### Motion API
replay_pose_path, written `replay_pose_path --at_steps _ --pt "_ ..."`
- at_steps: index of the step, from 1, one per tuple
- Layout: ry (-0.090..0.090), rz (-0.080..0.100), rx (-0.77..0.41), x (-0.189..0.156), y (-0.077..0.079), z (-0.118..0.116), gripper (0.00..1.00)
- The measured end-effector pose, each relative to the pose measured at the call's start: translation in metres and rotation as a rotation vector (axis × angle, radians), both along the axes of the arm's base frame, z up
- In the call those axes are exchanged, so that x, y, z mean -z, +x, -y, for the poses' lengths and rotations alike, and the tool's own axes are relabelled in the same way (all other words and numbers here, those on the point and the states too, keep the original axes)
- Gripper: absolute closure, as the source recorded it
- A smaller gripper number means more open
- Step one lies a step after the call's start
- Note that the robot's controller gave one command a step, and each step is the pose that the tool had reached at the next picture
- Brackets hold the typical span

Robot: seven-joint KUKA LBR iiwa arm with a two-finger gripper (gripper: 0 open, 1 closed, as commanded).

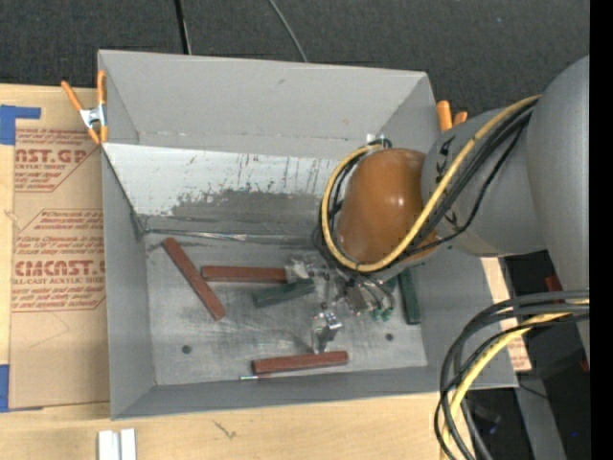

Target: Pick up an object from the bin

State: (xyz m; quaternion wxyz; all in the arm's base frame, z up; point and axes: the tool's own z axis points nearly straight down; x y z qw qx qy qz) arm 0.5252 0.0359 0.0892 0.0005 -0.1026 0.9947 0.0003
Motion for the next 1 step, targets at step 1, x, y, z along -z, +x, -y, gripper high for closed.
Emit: replay_pose_path --at_steps 1 --pt "0.006 0.024 -0.015 0.0091 0.0544 -0.0825 1.00"
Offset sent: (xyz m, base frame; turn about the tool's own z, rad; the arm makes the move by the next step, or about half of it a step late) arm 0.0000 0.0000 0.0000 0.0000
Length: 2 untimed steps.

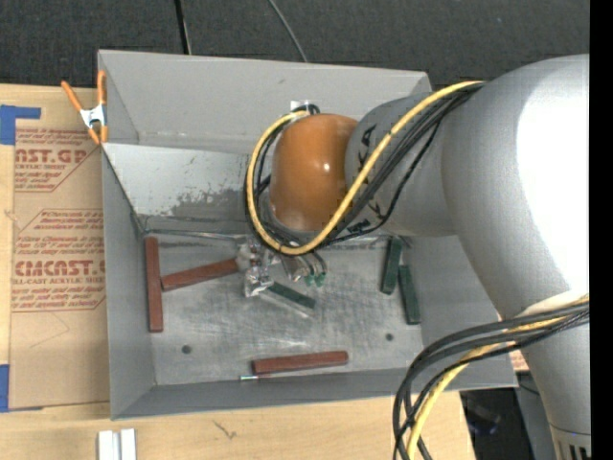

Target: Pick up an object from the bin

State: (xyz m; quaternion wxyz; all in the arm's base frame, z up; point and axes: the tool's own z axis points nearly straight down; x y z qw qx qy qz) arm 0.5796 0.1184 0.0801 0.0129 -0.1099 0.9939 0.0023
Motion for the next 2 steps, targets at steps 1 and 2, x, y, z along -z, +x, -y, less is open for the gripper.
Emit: replay_pose_path --at_steps 1,2 --pt "-0.005 -0.022 -0.001 0.0055 -0.0058 0.0012 0.00" --pt "-0.004 -0.022 0.000 0.0054 -0.0056 0.0012 0.00"
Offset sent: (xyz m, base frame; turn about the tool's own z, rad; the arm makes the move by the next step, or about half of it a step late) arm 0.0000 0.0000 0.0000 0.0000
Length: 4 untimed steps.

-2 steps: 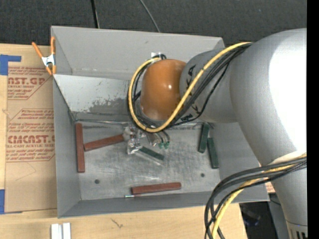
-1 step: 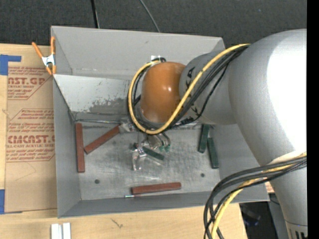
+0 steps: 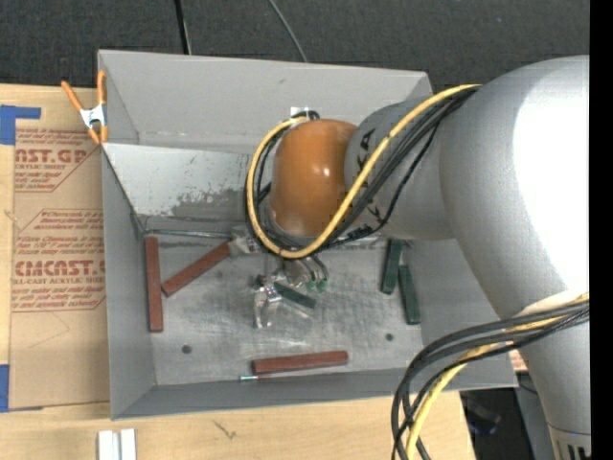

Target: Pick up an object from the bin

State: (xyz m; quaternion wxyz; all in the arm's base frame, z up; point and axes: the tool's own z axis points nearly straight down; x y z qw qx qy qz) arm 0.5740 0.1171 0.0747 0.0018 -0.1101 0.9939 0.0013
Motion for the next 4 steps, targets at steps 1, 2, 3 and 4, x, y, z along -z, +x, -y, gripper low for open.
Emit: replay_pose_path --at_steps 1,2,3,4 --pt "0.004 0.005 0.013 0.000 -0.004 0.007 0.00" --pt "-0.006 -0.004 0.080 0.002 0.000 0.010 0.00" --pt "0.001 -0.008 0.102 0.001 -0.020 0.051 1.00" --pt "0.001 -0.007 0.102 0.001 -0.019 0.051 1.00"
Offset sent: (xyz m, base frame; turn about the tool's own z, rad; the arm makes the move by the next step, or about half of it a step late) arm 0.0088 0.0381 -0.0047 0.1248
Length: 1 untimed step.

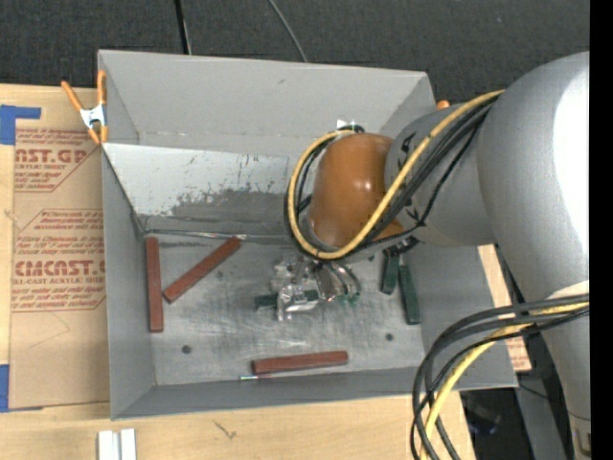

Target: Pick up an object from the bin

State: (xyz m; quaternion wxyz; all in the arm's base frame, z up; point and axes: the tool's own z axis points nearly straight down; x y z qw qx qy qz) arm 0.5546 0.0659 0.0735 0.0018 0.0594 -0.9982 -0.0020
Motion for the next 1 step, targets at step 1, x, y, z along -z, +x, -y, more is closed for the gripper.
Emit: replay_pose_path --at_steps 1 --pt "-0.003 0.010 -0.003 -0.1692 -0.0033 0.0226 1.00"
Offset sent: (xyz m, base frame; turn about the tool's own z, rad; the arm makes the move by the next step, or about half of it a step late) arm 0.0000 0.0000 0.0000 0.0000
